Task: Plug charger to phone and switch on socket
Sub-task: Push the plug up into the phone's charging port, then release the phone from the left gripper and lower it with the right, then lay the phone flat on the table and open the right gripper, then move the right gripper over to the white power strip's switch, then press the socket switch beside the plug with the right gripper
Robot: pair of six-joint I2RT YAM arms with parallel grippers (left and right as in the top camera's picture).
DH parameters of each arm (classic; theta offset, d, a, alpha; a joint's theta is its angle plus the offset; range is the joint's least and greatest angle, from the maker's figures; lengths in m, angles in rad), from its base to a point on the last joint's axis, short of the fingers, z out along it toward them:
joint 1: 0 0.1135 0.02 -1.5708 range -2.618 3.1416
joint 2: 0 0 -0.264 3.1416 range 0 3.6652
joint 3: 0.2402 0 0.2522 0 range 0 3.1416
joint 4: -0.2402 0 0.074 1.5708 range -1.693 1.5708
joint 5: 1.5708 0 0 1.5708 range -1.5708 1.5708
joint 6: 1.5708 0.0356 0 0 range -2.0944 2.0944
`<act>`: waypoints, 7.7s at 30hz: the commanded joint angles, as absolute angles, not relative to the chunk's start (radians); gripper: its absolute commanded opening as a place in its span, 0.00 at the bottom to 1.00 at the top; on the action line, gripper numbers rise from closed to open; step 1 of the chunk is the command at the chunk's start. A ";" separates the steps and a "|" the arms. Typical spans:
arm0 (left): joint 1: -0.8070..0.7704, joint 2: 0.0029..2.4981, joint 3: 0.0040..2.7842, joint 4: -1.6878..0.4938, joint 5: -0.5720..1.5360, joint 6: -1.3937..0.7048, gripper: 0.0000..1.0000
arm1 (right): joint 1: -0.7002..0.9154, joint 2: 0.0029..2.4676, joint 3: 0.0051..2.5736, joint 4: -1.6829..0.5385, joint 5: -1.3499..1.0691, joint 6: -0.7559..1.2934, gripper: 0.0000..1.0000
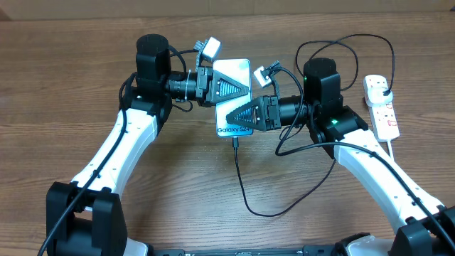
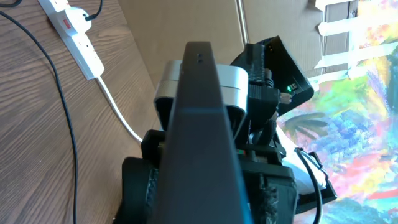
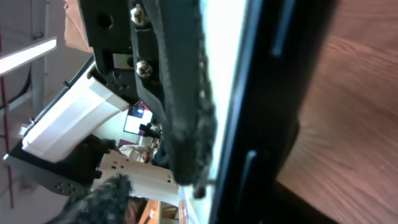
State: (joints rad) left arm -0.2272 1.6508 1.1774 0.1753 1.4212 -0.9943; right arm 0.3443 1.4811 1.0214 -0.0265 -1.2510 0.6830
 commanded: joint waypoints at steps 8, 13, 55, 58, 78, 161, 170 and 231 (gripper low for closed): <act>-0.224 1.647 1.182 0.180 1.434 -0.979 0.08 | 0.340 1.466 1.047 -0.023 -1.197 0.677 0.14; -0.222 1.647 1.182 0.181 1.408 -0.979 0.49 | 0.340 1.466 1.047 -0.023 -1.184 0.677 0.04; 0.004 1.647 1.182 0.183 1.193 -0.938 1.00 | 0.435 1.901 1.047 -0.258 -0.510 0.624 0.04; 0.004 1.647 1.182 0.183 1.193 -0.938 1.00 | 0.450 1.933 1.047 -0.232 -0.509 0.655 0.04; 0.004 1.647 1.182 0.183 1.193 -0.938 1.00 | 0.457 1.942 1.047 -0.204 -0.441 0.702 0.87; 0.004 1.647 1.182 0.183 1.193 -0.938 1.00 | -0.478 1.842 1.644 -1.142 0.191 0.387 1.00; 0.004 1.647 1.182 0.183 1.193 -0.938 1.00 | -0.490 1.845 1.517 -0.982 0.191 0.387 1.00; 0.004 1.647 1.182 0.183 1.193 -0.938 1.00 | -0.532 2.045 1.409 -0.717 -0.051 0.234 1.00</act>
